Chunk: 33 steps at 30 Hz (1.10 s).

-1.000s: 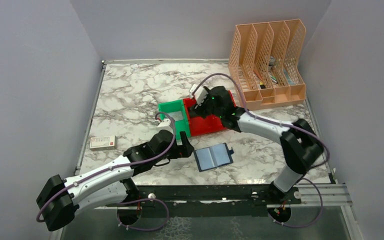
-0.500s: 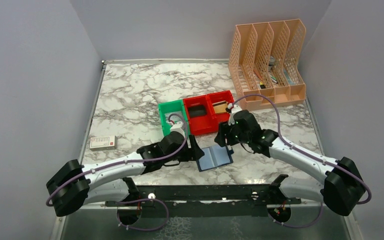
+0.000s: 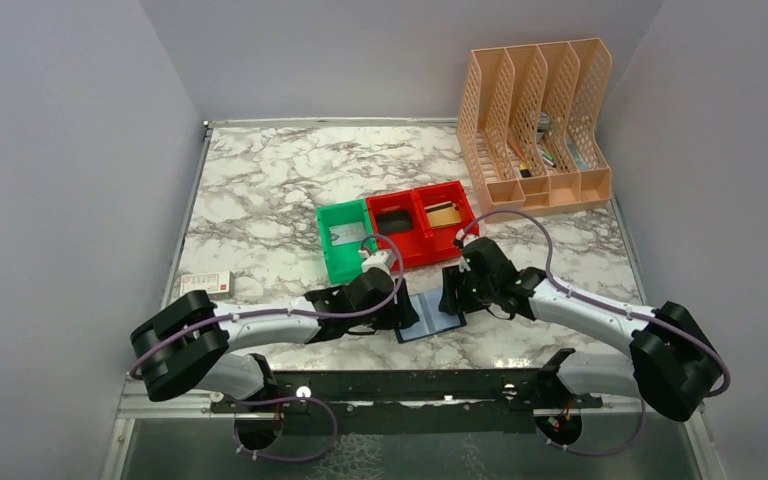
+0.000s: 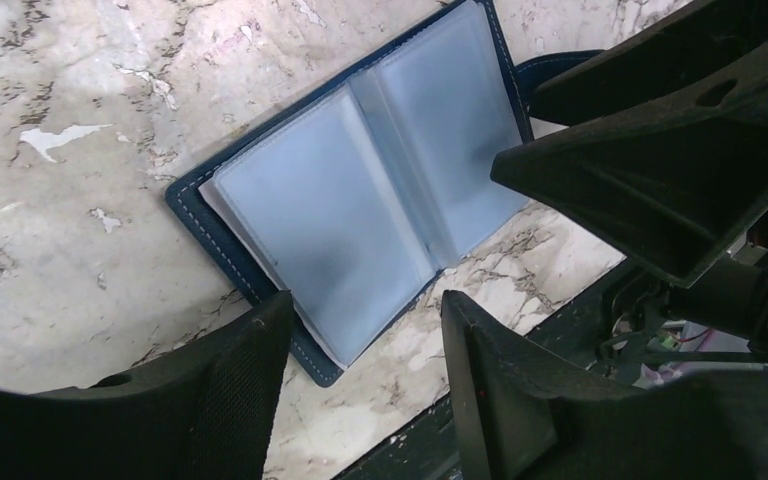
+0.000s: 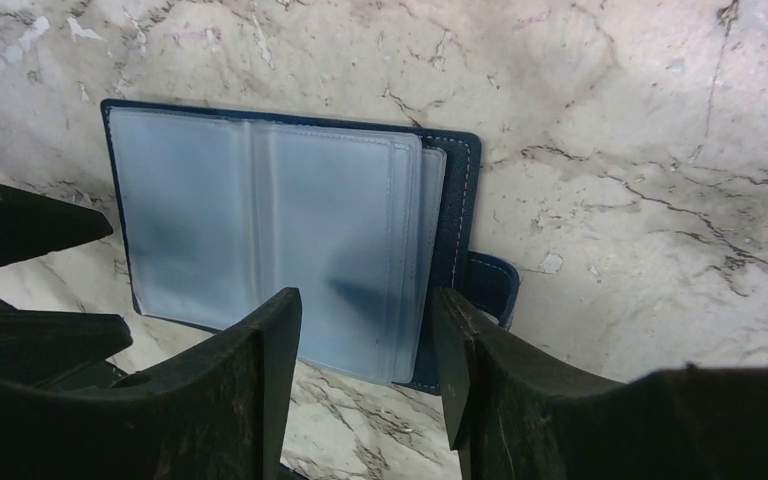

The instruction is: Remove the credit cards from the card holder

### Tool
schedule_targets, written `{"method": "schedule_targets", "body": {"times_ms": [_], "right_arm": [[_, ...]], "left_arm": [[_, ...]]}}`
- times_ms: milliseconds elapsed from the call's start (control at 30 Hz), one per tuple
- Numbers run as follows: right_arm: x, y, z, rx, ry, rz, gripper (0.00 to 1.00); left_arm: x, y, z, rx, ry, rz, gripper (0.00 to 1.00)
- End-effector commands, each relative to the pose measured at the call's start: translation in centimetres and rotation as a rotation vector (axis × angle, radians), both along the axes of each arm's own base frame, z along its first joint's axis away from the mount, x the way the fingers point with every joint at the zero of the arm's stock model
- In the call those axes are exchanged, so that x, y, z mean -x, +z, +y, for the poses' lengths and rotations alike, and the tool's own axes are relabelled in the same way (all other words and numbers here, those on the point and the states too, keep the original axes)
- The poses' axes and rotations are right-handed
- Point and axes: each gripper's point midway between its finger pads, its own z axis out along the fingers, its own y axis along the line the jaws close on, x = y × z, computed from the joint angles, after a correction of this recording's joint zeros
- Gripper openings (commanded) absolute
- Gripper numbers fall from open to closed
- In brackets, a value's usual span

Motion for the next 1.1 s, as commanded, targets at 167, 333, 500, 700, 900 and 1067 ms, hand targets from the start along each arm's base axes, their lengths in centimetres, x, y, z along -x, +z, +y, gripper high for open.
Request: {"method": "schedule_targets", "body": {"times_ms": [167,333,500,700,900,1067], "right_arm": [[1.1,-1.6,0.6,-0.028,0.016,0.065,0.45],[1.8,-2.6,0.5,-0.018,0.009,0.113,0.46],[3.2,-2.2,2.3,-0.146,0.059,0.159,0.33],[3.7,-1.0,4.1,-0.263,0.078,0.182,0.23],[3.2,-1.1,4.2,-0.273,0.038,0.178,0.13],[2.4,-2.7,2.4,-0.158,-0.026,0.159,0.10]], "left_arm": [[-0.4,-1.0,-1.9,-0.009,-0.021,0.010,0.53],[0.0,-2.7,-1.8,-0.054,-0.030,0.031,0.51],[0.3,-3.3,-2.4,-0.055,-0.051,0.037,0.49],[0.3,-3.3,-2.8,-0.036,-0.056,0.032,0.44],[0.4,-3.2,-2.3,-0.038,-0.046,0.027,0.44],[0.0,-1.7,-1.3,-0.069,-0.027,-0.006,0.50]]}}
